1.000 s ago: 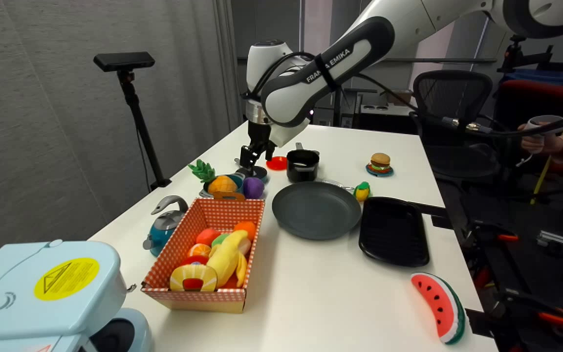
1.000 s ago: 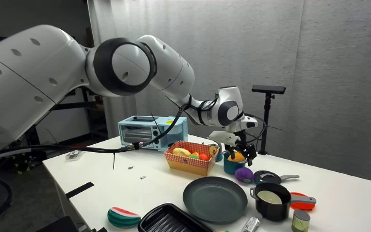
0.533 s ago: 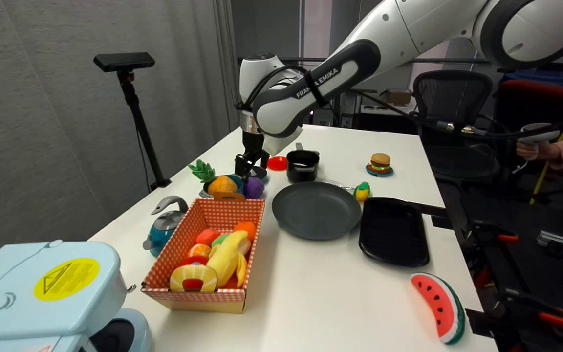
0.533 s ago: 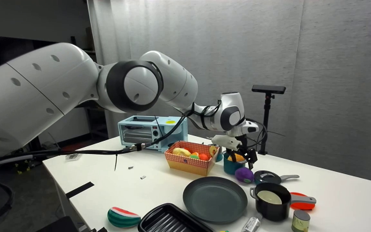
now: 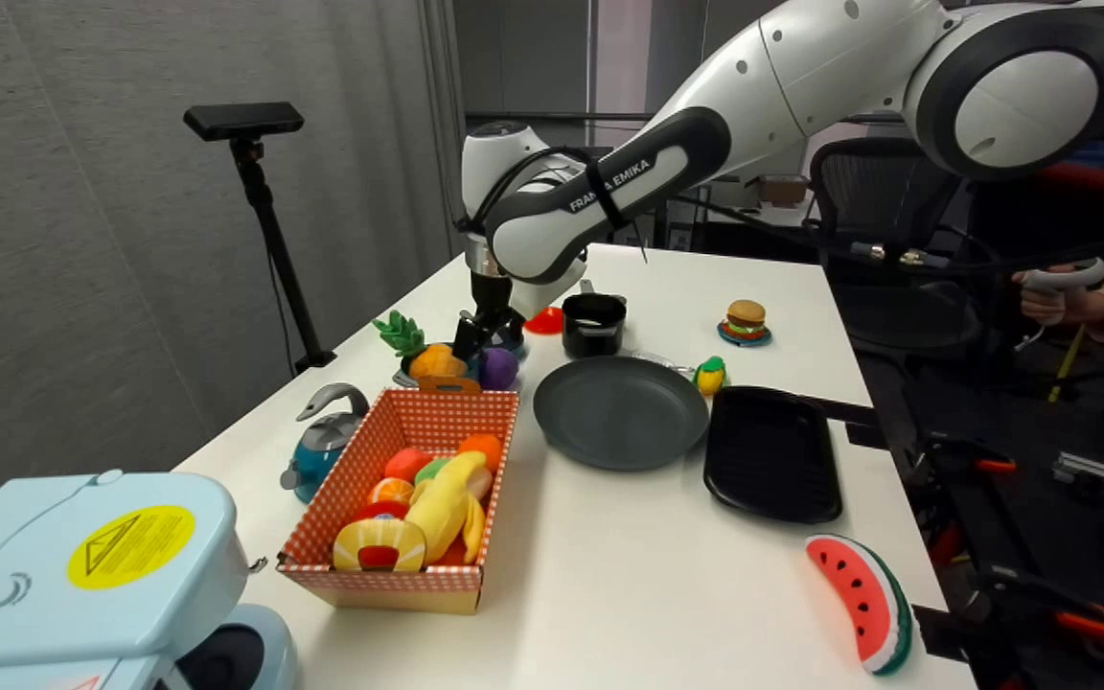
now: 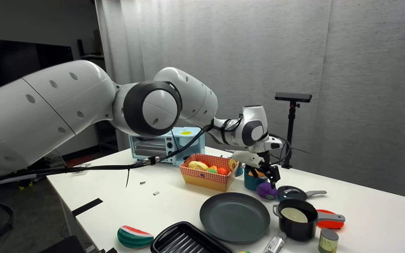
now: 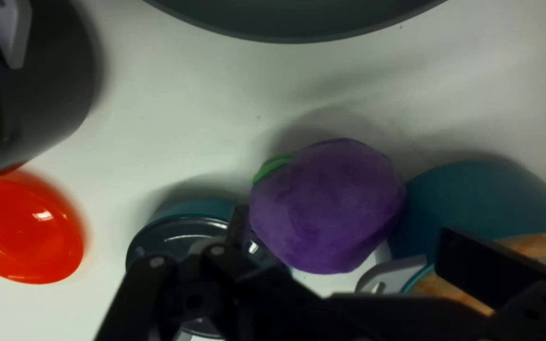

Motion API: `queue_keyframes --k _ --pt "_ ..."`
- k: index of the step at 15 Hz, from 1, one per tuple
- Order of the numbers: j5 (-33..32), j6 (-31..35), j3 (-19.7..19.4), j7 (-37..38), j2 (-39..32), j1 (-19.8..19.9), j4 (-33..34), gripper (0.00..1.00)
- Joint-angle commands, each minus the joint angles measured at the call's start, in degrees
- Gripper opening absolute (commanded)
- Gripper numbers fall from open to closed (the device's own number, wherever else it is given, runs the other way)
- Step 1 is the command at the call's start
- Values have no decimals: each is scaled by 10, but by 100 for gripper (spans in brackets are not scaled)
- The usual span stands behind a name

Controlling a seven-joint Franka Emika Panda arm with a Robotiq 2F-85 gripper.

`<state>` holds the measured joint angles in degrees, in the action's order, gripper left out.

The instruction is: Put the purple plush toy on the oven tray

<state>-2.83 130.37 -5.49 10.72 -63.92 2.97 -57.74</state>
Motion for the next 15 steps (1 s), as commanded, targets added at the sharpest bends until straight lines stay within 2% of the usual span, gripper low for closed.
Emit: queue_keyframes --k 1,10,15 --pt "11 -24 3 3 -34 4 53 100" --pt "28 -24 11 4 1 6 51 100" --pt "37 -16 13 -10 27 16 29 100"
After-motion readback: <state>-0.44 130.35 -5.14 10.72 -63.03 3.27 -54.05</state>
